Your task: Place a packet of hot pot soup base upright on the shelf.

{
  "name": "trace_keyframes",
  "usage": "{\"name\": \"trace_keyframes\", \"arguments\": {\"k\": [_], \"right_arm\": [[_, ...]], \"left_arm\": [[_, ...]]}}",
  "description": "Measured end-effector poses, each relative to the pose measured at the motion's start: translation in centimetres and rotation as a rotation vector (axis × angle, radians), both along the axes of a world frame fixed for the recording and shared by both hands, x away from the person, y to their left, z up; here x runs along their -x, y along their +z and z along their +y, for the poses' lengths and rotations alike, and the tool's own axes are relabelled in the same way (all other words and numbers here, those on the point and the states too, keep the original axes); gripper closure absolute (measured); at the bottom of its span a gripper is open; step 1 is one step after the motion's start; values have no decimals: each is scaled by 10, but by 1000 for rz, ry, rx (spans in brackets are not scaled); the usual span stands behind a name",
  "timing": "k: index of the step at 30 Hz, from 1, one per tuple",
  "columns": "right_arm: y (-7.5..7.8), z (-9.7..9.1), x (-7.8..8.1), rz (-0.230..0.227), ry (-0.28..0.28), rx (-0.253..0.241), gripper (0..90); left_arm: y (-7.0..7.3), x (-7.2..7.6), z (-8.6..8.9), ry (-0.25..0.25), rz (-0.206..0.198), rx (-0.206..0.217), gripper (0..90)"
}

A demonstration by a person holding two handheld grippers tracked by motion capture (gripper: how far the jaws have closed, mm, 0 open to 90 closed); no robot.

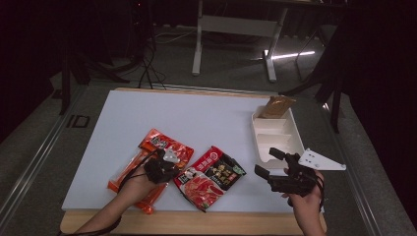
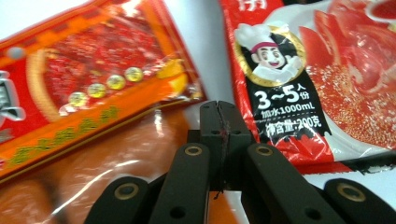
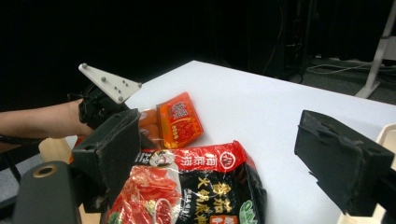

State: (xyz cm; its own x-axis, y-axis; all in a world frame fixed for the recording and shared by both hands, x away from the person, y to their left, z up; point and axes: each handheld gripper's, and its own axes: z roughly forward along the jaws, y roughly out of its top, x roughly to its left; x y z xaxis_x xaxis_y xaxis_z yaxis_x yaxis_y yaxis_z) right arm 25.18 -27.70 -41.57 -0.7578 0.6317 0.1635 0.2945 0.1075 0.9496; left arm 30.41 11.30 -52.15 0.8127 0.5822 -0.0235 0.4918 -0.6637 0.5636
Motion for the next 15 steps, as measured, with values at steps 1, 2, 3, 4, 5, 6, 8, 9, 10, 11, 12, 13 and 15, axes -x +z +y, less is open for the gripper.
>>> {"name": "trace_keyframes", "arguments": {"k": [1,2,3,4,5,6,8,9,10,11,12,13,15], "right_arm": [[0,0,0,1,1,-2,143],[-1,0,-1,1,2,-2,143],[-1,0,-1,5,3,-2,143],[-2,0,-1,7,5,-1,143],[-2,0,-1,9,5,2,143],[-3,0,-1,10,6,2,143],[-3,0,0,10,7,5,143],[-3,0,0,8,5,6,143],[-2,0,0,8,7,3,143],[-2,1,1,9,9,2,143],[-2,1,2,9,7,3,143],[-1,1,2,9,8,5,144],[-2,2,4,9,13,9,143]], "left_arm": [[0,1,-1,1,2,-3,900],[0,1,-1,2,4,2,900],[1,1,-2,7,16,13,900],[0,2,-3,8,20,16,900],[0,2,-3,11,18,14,900],[1,3,-4,12,23,16,900],[1,5,-6,3,28,17,900],[1,5,-8,-2,30,20,900],[1,6,-9,-6,40,28,900],[1,7,-10,-13,45,30,900],[1,8,-12,-15,49,32,900],[1,10,-15,-25,53,33,900],[1,13,-19,-39,49,33,900]]}}
